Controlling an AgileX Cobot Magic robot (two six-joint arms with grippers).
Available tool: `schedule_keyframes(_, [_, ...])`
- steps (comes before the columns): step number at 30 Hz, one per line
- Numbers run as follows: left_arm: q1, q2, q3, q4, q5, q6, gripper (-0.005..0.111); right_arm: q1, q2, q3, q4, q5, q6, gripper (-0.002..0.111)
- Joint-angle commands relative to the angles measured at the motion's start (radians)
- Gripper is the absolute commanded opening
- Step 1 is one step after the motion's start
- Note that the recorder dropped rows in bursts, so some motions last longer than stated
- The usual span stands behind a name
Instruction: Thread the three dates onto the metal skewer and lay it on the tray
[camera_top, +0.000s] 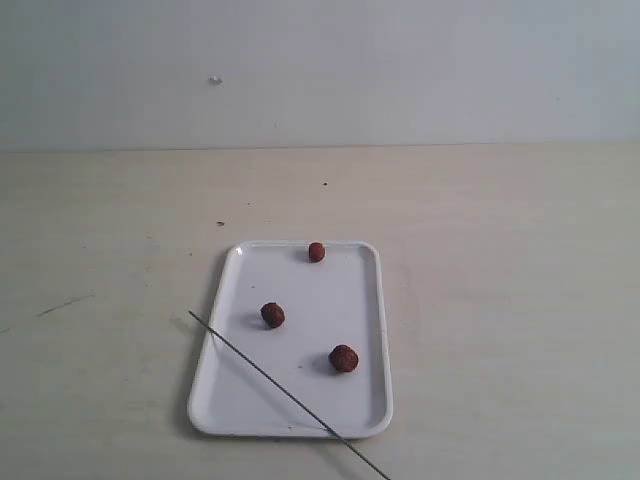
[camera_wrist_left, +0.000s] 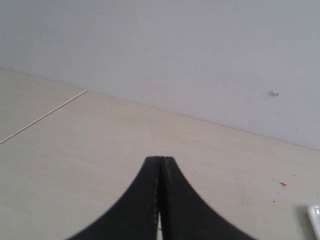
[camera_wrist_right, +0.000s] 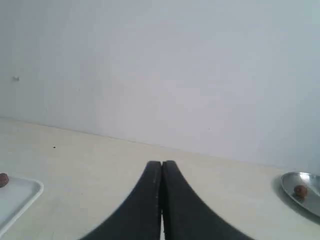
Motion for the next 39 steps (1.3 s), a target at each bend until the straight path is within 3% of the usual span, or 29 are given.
schedule_keyframes(1, [-0.005, -0.005, 0.004, 0.002, -0.009, -0.005, 0.0, -0.004, -0.004, 0.005, 0.003, -0.063, -0.013, 0.0])
schedule_keyframes(7, [-0.005, -0.005, 0.004, 0.002, -0.009, -0.005, 0.0, -0.004, -0.004, 0.005, 0.084, -0.195, 0.445, 0.0])
schedule_keyframes(10, [-0.005, -0.005, 0.004, 0.002, -0.009, -0.005, 0.0, -0.004, -0.004, 0.005, 0.074, -0.218, 0.813, 0.0])
schedule_keyframes(18, [-0.005, -0.005, 0.004, 0.002, -0.009, -0.005, 0.0, -0.004, 0.003, 0.005, 0.037, -0.219, 0.891, 0.0])
schedule_keyframes(21, [-0.005, -0.005, 0.004, 0.002, -0.009, -0.005, 0.0, -0.004, 0.037, -0.034, -0.138, -0.287, 0.875, 0.0])
schedule_keyframes(22, [-0.005, -0.005, 0.004, 0.002, -0.009, -0.005, 0.0, -0.004, 0.056, -0.082, -0.16, -0.258, 0.875, 0.0])
schedule_keyframes(26, [-0.005, -0.005, 0.004, 0.002, -0.009, -0.005, 0.0, -0.004, 0.378, -0.442, -0.393, 0.144, 0.857, 0.0])
schedule_keyframes(32, [-0.005, -0.005, 0.004, 0.002, -0.009, -0.005, 0.0, 0.008, 0.901, -0.885, -0.416, 0.667, 0.578, 0.0])
schedule_keyframes(39, [-0.005, -0.005, 0.004, 0.002, -0.009, -0.005, 0.0, 0.125, 1.21, -1.08, -0.36, 1.042, 0.392, 0.0])
